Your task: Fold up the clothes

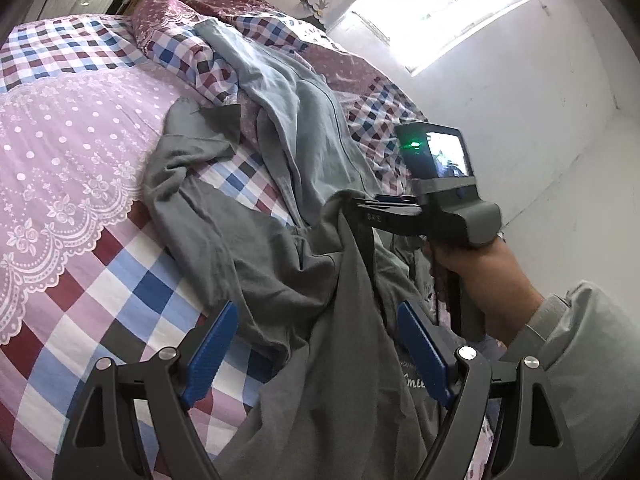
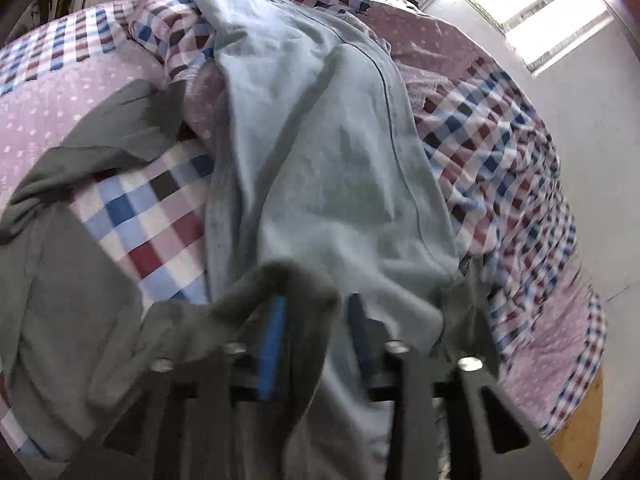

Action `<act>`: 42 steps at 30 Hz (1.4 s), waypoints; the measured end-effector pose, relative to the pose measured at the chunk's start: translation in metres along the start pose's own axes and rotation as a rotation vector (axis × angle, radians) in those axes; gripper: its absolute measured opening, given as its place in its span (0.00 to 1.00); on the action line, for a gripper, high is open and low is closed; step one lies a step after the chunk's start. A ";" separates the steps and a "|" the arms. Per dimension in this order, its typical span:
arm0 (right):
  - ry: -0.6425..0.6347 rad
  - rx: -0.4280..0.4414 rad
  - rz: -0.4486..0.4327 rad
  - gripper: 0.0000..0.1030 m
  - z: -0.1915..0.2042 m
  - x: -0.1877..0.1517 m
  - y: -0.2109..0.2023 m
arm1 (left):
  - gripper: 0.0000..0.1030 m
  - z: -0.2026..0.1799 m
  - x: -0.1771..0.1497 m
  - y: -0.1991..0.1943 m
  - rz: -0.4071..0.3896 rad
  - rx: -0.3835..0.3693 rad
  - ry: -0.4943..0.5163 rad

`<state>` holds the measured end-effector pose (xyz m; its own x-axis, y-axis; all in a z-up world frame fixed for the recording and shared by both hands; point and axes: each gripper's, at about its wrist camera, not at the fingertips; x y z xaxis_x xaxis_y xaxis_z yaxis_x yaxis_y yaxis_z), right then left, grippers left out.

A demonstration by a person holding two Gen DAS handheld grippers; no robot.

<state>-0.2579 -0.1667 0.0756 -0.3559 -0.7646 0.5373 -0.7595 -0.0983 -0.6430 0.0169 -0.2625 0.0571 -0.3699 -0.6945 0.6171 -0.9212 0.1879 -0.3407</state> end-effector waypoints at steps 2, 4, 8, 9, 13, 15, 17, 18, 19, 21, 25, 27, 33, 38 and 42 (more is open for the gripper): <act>0.053 0.024 -0.044 0.59 -0.008 -0.006 -0.019 | 0.83 -0.001 -0.001 0.000 0.002 0.001 0.010; 0.101 0.050 -0.095 0.67 -0.022 -0.015 -0.045 | 0.83 -0.003 -0.001 0.000 -0.002 -0.001 0.015; 0.153 0.083 -0.187 0.69 -0.044 -0.046 -0.097 | 0.83 -0.008 -0.005 0.002 0.003 -0.008 0.029; 0.146 0.085 -0.198 0.68 -0.043 -0.057 -0.106 | 0.83 -0.010 -0.006 0.003 0.006 -0.010 0.034; 0.047 0.096 -0.209 0.53 -0.019 -0.117 -0.131 | 0.83 -0.020 -0.012 0.005 0.014 -0.020 0.061; -0.025 0.095 -0.181 0.50 -0.005 -0.140 -0.128 | 0.83 -0.024 -0.015 0.007 0.020 -0.023 0.073; -0.108 0.108 -0.150 0.50 0.010 -0.164 -0.119 | 0.83 -0.027 -0.019 0.009 0.027 -0.023 0.086; -0.128 0.098 -0.135 0.50 0.014 -0.171 -0.113 | 0.83 -0.029 -0.021 0.011 0.031 -0.020 0.094; -0.146 0.084 -0.118 0.50 0.016 -0.179 -0.107 | 0.83 -0.030 -0.022 0.012 0.034 -0.019 0.101; -0.148 0.068 -0.101 0.48 0.014 -0.187 -0.095 | 0.83 -0.032 -0.026 0.015 0.039 -0.011 0.119; -0.166 0.044 -0.057 0.20 0.007 -0.195 -0.075 | 0.83 -0.032 -0.031 0.020 0.051 0.006 0.135; -0.147 0.055 -0.050 0.17 -0.002 -0.196 -0.071 | 0.83 -0.031 -0.032 0.021 0.055 0.010 0.128; 0.066 0.055 -0.139 0.07 -0.064 -0.179 -0.088 | 0.83 -0.031 -0.032 0.023 0.053 0.006 0.105; 0.258 -0.006 -0.147 0.07 -0.134 -0.143 -0.071 | 0.83 -0.035 -0.033 0.023 0.046 0.003 0.112; 0.470 -0.028 -0.007 0.07 -0.180 -0.139 -0.025 | 0.83 -0.039 -0.035 0.025 0.050 -0.001 0.129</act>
<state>-0.2877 0.0571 0.1153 -0.5542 -0.3917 0.7345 -0.7747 -0.0800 -0.6272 0.0018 -0.2060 0.0543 -0.4275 -0.5894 0.6855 -0.9014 0.2205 -0.3726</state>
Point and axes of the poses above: each gripper's, at about its wrist camera, not at the fingertips, and y roughly the way its jaws point, z to its left, x to its top, and after that the axes turned 11 degrees about -z, right-handed
